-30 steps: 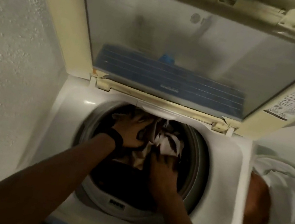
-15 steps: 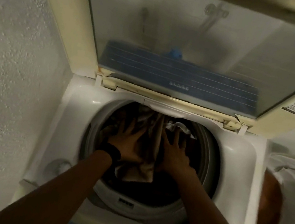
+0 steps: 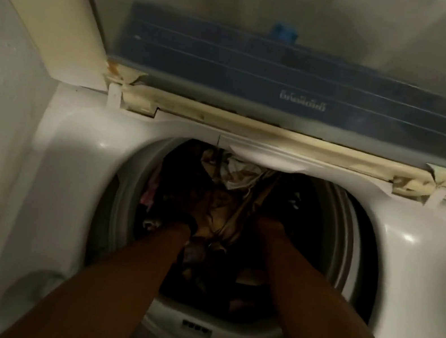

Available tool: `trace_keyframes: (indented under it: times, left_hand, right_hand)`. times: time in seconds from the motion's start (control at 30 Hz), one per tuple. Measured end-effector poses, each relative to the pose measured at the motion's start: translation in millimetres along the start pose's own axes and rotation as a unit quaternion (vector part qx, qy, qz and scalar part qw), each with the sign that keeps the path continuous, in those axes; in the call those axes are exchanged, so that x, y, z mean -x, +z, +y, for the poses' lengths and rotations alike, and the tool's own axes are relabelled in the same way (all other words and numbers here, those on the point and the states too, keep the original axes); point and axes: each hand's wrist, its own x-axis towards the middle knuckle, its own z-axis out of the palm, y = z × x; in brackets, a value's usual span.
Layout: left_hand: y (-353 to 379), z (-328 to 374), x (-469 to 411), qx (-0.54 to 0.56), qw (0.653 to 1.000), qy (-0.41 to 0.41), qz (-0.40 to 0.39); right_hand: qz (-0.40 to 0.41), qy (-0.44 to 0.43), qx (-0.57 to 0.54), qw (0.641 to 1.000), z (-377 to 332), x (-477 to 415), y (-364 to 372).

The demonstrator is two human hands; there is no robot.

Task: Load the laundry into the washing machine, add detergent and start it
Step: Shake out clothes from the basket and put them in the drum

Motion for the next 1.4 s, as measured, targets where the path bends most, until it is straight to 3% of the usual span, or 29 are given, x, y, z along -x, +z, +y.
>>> trace_keyframes:
  times: [0.2,0.37,0.53,0.63,0.87,1.1,1.4]
  left_hand:
    - [-50.5,60.8,98.8,-0.055,0.998,0.017,-0.039]
    - [-92.1,118.3,189.6,-0.175,0.963,0.124,0.16]
    - [-113.3,177.7,262.3,-0.193,0.938,0.188,0.22]
    - [-108.3,215.2,290.4,-0.186,0.923,0.243,0.232]
    - [-62.0,315.4,324.0,-0.191,0.898,0.326,0.224]
    - [21.8,414.0,327.4,-0.222,0.887,0.367,0.173]
    - [158.8,483.7,247.2,-0.232,0.922,0.306,0.054]
  right_hand:
    - [0.109,0.032,-0.006,0.993,9.2,62.2,-7.3]
    - [0.195,-0.02,-0.011,0.981,7.1,147.1,-26.6]
    - [0.293,-0.08,-0.076,0.95,18.5,234.1,-34.1]
    - [0.378,-0.1,-0.116,0.913,41.8,282.9,-35.2]
    - [0.46,-0.058,-0.225,0.857,132.5,343.1,-28.4]
    - [0.487,-0.018,-0.326,0.81,257.6,349.9,-13.2]
    - [0.415,0.03,-0.373,0.83,421.8,266.1,26.8]
